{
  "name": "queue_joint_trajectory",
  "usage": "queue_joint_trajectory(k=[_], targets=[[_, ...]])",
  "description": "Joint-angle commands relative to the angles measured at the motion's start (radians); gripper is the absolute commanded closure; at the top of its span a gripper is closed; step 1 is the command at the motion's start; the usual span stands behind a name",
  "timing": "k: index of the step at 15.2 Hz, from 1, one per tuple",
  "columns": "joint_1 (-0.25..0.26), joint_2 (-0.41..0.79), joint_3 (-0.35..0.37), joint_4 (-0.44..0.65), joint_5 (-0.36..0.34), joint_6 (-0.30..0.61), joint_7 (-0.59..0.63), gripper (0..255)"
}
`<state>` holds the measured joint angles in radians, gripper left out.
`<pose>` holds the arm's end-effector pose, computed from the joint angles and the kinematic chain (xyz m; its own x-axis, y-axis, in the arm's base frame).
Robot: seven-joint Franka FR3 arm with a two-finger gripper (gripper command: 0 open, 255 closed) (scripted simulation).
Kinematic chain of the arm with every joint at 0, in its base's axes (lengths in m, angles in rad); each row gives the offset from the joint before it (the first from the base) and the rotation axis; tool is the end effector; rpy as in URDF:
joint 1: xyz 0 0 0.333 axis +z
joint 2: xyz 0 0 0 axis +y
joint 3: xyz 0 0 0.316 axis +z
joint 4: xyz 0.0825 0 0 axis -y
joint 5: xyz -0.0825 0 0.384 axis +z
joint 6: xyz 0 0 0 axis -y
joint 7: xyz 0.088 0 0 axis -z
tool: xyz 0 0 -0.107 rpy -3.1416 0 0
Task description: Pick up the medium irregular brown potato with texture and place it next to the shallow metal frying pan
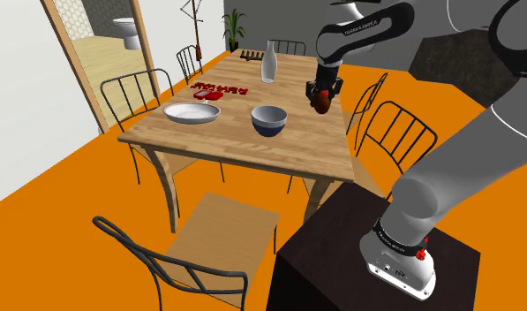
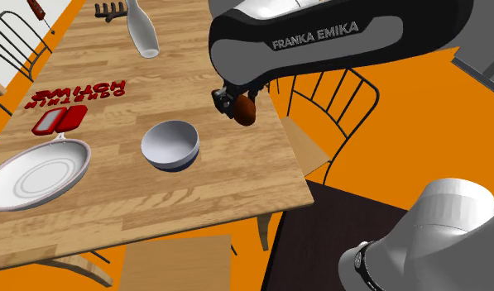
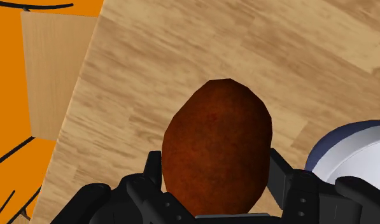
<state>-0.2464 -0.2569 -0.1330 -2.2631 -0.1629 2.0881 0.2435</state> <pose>0.4415 -0.1875 0.4722 0.8531 -0.5117 0.1015 -0.5202 -0.8491 0.0918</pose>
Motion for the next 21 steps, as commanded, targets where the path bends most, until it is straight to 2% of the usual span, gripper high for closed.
queue_joint_trajectory(k=[1, 12, 21], targets=[[0.021, 0.037, 0.029, 0.045, 0.010, -0.014, 0.043, 255], [0.122, 0.276, 0.156, 0.321, 0.023, -0.078, 0.257, 255], [0.214, 0.537, 0.220, 0.671, -0.003, -0.189, 0.405, 255]])
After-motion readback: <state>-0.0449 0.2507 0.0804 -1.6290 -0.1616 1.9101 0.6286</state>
